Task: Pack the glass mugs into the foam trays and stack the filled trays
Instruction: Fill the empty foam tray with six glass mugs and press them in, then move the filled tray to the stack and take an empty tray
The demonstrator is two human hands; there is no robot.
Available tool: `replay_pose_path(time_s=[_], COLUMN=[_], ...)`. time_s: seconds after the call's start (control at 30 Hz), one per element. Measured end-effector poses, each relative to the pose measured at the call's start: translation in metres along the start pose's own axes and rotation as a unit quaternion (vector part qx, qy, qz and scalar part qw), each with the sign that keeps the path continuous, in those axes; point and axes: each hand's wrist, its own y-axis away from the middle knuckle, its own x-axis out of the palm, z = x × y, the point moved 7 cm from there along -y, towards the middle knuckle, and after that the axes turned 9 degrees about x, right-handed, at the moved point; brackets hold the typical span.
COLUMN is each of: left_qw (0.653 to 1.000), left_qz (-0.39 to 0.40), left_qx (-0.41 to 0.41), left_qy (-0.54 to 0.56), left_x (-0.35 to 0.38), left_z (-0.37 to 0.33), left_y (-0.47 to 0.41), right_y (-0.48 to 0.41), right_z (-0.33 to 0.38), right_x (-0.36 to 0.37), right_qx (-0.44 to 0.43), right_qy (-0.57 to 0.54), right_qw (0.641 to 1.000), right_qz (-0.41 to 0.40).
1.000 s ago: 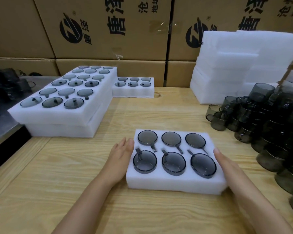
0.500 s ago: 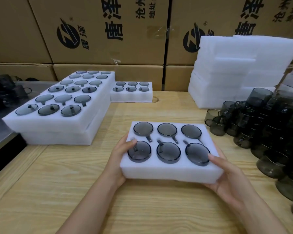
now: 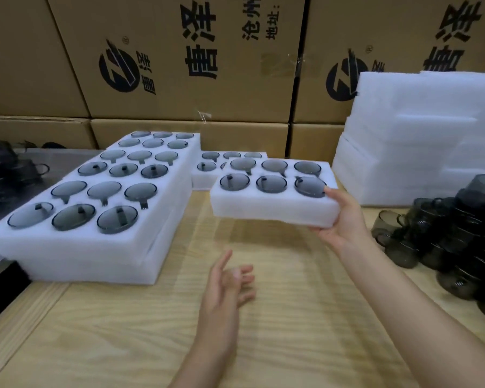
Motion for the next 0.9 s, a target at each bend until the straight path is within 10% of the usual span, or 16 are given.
replay_pose_path(time_s=[0.9], left_qw=[0.961], left_qz=[0.18], left_qx=[-0.027], left_qy=[-0.206], left_x=[0.018], left_z=[0.008], left_y=[-0.006], right_y=[-0.207], right_z=[0.008], right_x=[0.073], right_qx=[-0.11], right_qy=[0.297], right_qw=[0.945], right_qz=[-0.085])
